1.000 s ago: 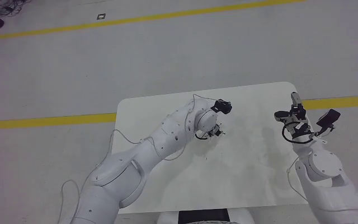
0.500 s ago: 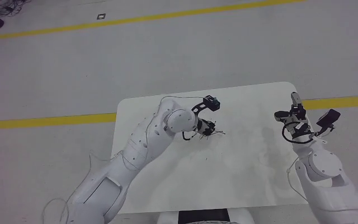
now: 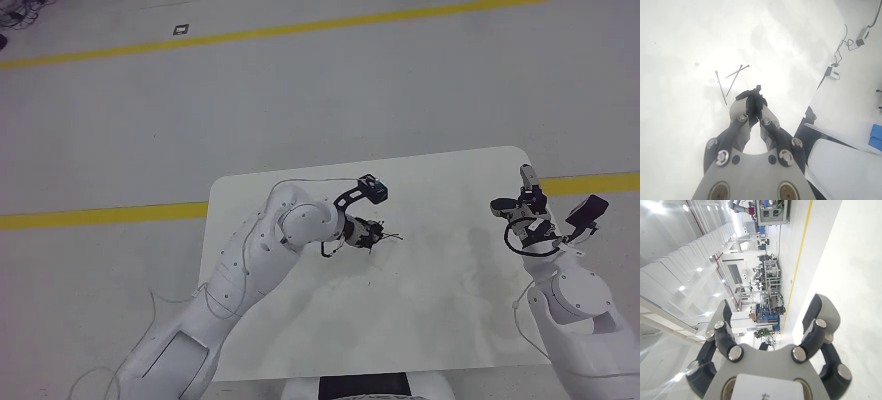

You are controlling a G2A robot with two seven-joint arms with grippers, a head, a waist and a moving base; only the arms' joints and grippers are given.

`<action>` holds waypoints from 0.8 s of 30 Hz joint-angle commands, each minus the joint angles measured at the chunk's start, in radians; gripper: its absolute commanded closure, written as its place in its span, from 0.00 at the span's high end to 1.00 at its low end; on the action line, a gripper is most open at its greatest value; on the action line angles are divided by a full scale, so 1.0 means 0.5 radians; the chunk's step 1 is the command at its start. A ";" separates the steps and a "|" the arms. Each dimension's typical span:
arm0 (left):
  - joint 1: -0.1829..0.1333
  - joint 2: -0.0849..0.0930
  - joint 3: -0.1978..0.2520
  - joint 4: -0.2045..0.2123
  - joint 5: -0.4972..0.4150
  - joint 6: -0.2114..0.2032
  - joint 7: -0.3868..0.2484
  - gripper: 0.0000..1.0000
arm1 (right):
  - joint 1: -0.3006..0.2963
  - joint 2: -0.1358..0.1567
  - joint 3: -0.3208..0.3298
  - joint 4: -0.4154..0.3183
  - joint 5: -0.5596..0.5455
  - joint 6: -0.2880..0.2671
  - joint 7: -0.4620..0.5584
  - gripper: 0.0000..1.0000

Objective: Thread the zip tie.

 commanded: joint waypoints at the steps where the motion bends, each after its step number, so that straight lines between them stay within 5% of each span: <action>1: 0.024 0.011 -0.059 0.056 -0.143 -0.015 0.045 0.00 | 0.000 0.000 0.000 0.000 0.000 0.000 0.000 1.00; 3: 0.028 0.040 -0.151 0.089 -0.241 -0.077 0.025 0.00 | 0.000 0.000 0.000 0.000 0.000 0.000 0.000 1.00; 6: 0.071 0.092 -0.244 0.020 -0.326 -0.077 -0.018 0.00 | 0.000 0.000 0.000 0.000 0.000 0.000 0.000 1.00; 10: 0.193 0.209 -0.391 -0.185 -0.460 -0.077 -0.065 0.00 | 0.000 0.000 0.000 0.000 0.000 0.000 0.000 1.00; 17: 0.434 0.424 -0.754 -0.380 -0.811 -0.077 -0.107 0.00 | 0.000 0.000 0.000 0.000 0.000 0.000 0.000 1.00; 20: 0.519 0.499 -0.926 -0.414 -0.990 -0.077 -0.163 0.00 | 0.000 0.000 0.000 0.000 0.000 0.000 0.000 1.00; 24: 0.553 0.553 -1.081 -0.412 -1.276 -0.077 -0.317 0.00 | 0.000 0.000 0.000 0.000 0.000 0.000 0.000 1.00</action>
